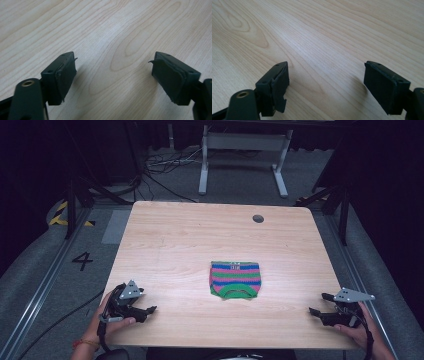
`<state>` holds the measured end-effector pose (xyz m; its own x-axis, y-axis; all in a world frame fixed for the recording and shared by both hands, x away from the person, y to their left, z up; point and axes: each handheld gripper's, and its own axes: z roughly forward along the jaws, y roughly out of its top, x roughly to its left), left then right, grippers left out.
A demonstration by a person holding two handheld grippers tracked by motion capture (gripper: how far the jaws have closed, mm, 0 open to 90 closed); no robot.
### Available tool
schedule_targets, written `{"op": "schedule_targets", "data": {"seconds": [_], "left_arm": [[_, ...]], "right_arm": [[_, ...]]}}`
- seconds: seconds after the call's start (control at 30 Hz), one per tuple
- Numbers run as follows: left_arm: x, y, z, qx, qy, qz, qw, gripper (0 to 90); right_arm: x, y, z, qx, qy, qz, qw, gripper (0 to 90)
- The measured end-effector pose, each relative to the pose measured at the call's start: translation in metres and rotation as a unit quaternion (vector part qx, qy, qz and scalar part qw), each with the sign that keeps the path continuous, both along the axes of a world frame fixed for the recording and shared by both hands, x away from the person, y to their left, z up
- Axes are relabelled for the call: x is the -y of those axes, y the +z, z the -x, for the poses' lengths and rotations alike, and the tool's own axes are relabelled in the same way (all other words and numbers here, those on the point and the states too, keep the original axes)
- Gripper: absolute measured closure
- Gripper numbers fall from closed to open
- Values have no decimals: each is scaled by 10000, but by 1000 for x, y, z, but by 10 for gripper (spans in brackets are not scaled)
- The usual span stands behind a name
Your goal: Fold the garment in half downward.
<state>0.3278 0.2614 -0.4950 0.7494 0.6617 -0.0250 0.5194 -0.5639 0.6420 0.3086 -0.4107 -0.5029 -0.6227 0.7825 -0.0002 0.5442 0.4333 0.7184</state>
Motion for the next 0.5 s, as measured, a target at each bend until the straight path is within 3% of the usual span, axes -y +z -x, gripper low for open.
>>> {"op": "schedule_targets", "data": {"seconds": [0.07, 0.17, 0.5], "left_arm": [[-3, -2, -1, 4, 95, 96, 9999, 176], [-6, -5, -1, 103, 120, 181, 9997, 168], [-5, -5, 1, 155, 310, 126, 9993, 154]], "right_arm": [[3, -2, 1, -35, -90, -133, 9999, 197], [4, -2, 3, -50, -109, -145, 9998, 190], [4, -3, 3, -36, -109, -130, 9998, 186]]}}
